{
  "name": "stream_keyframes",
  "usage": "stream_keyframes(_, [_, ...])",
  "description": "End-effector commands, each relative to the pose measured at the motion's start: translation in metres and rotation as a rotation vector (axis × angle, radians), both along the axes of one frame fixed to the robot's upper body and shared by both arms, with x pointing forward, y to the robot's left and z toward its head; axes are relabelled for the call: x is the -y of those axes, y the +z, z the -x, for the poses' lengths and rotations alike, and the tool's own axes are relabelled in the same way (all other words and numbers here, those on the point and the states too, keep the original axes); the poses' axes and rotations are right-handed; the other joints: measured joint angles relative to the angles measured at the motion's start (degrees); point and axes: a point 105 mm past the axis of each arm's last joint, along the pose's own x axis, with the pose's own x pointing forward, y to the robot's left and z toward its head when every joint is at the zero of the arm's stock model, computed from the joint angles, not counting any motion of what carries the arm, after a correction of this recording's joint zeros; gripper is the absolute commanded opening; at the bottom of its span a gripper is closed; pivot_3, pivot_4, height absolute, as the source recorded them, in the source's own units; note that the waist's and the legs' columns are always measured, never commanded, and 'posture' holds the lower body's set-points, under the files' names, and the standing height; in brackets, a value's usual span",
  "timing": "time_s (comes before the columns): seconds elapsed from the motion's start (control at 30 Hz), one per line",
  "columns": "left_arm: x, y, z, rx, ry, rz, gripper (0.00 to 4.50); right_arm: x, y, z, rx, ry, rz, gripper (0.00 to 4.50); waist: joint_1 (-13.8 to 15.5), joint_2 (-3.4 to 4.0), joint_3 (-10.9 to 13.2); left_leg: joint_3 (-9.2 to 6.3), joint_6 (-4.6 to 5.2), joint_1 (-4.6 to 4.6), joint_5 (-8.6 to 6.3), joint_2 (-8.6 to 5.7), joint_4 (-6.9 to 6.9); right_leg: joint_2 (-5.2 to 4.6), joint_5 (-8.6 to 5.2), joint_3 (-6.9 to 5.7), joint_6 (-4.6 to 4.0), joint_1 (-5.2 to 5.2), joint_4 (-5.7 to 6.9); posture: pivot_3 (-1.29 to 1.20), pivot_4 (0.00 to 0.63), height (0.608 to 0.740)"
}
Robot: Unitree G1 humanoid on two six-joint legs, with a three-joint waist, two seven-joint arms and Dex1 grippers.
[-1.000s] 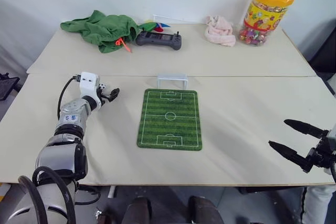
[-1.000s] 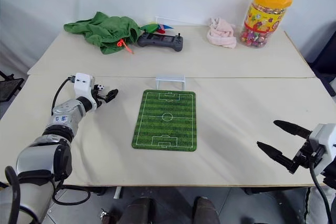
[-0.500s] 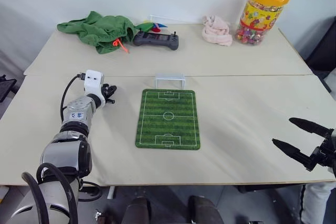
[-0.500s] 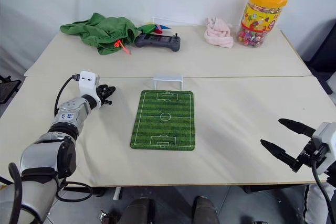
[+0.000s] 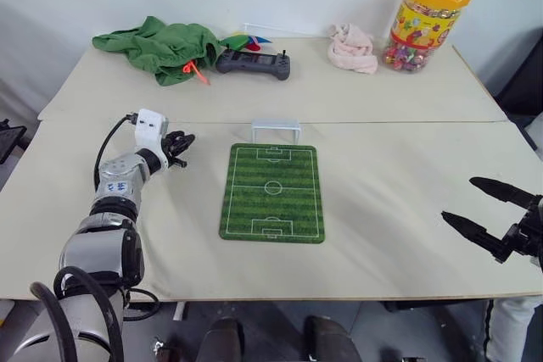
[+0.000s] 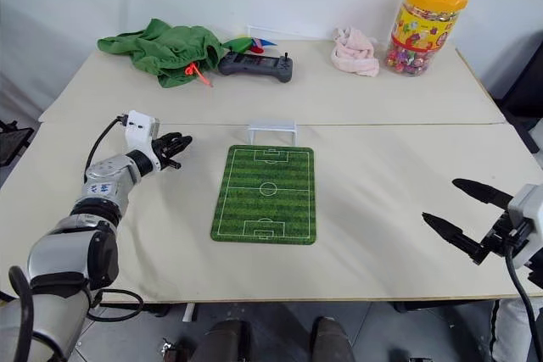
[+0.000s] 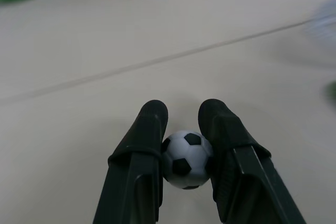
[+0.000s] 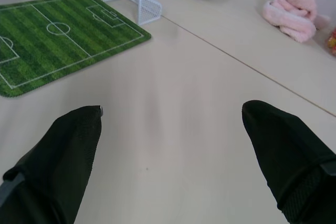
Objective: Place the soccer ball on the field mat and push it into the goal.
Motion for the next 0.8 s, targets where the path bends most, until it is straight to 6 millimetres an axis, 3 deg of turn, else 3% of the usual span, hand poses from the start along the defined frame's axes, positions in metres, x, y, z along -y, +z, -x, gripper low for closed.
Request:
stream_keyframes(0.03, [0.008, 0.014, 0.028, 0.11, -0.213, -0.016, 0.87, -0.006, 0.01, 0.006, 0.013, 0.098, -0.018, 4.5, -0.1, 0.0, 0.0, 0.04, -0.01, 0.0, -0.01, 0.03, -0.02, 0.02, 0.0, 0.0, 0.0, 0.0, 0.1, 0.0, 0.15, 0.74])
stream_keyframes(0.1, [0.011, 0.01, 0.042, 0.118, -0.275, -0.043, 0.87, -0.009, 0.01, 0.007, 0.009, 0.134, -0.021, 4.5, -0.4, 0.0, 0.0, 0.1, -0.01, 0.0, -0.03, 0.07, -0.01, 0.01, 0.0, 0.0, 0.0, -0.02, 0.14, 0.0, 0.15, 0.74])
stream_keyframes(0.17, [0.02, 0.004, 0.072, 0.112, -0.384, -0.068, 0.87, -0.013, 0.01, 0.011, -0.002, 0.192, -0.02, 4.5, -0.5, -0.01, 0.0, 0.12, 0.0, 0.0, -0.05, 0.08, 0.03, 0.01, 0.0, 0.0, 0.0, -0.02, 0.15, 0.0, 0.15, 0.74])
stream_keyframes(0.3, [0.046, -0.007, 0.128, 0.037, -0.561, -0.086, 0.87, -0.018, 0.006, 0.022, -0.031, 0.296, -0.018, 4.5, -0.6, -0.02, 0.0, 0.12, 0.08, 0.02, -0.13, 0.14, 0.1, 0.0, 0.0, 0.01, -0.01, -0.01, 0.17, 0.0, 0.15, 0.74])
stream_keyframes(0.37, [0.057, -0.01, 0.144, 0.007, -0.608, -0.091, 0.87, -0.02, 0.0, 0.028, -0.062, 0.332, -0.008, 4.5, 0.1, -0.02, 0.0, 0.09, 0.41, 0.06, -0.32, 0.14, 0.15, -0.02, -0.01, 0.02, -0.03, 0.03, 0.06, 0.0, 0.15, 0.74])
stream_keyframes(0.43, [0.08, -0.013, 0.16, 0.006, -0.681, -0.094, 0.87, -0.025, -0.009, 0.034, -0.072, 0.353, -0.003, 4.5, 0.3, 0.02, 0.0, 0.06, 0.45, 0.06, -0.35, 0.13, 0.18, -0.02, -0.01, 0.02, -0.09, 0.07, 0.02, 0.0, 0.15, 0.74])
stream_keyframes(0.5, [0.097, -0.01, 0.166, 0.028, -0.716, -0.073, 0.87, -0.033, -0.014, 0.041, -0.059, 0.396, -0.033, 4.5, 0.3, 0.02, 0.0, 0.06, 0.46, 0.08, -0.35, 0.14, 0.21, -0.02, 0.04, 0.02, -0.17, 0.13, -0.07, 0.0, 0.15, 0.74])
stream_keyframes(0.63, [0.112, -0.007, 0.162, 0.063, -0.748, -0.091, 0.87, -0.041, -0.023, 0.042, -0.049, 0.388, -0.061, 4.5, -0.2, 0.04, 0.0, 0.08, 0.47, 0.14, -0.34, 0.14, 0.32, 0.0, 0.12, 0.02, -0.24, 0.21, -0.1, 0.0, 0.15, 0.74])
stream_keyframes(0.8, [0.129, -0.019, 0.158, 0.057, -0.846, -0.142, 0.87, -0.053, -0.038, 0.054, -0.075, 0.444, -0.088, 4.5, -0.1, 0.3, -0.2, 0.1, 0.45, 0.17, -0.32, 0.17, 0.3, 0.03, 0.15, 0.02, -0.28, 0.18, -0.07, 0.0, 0.15, 0.74])
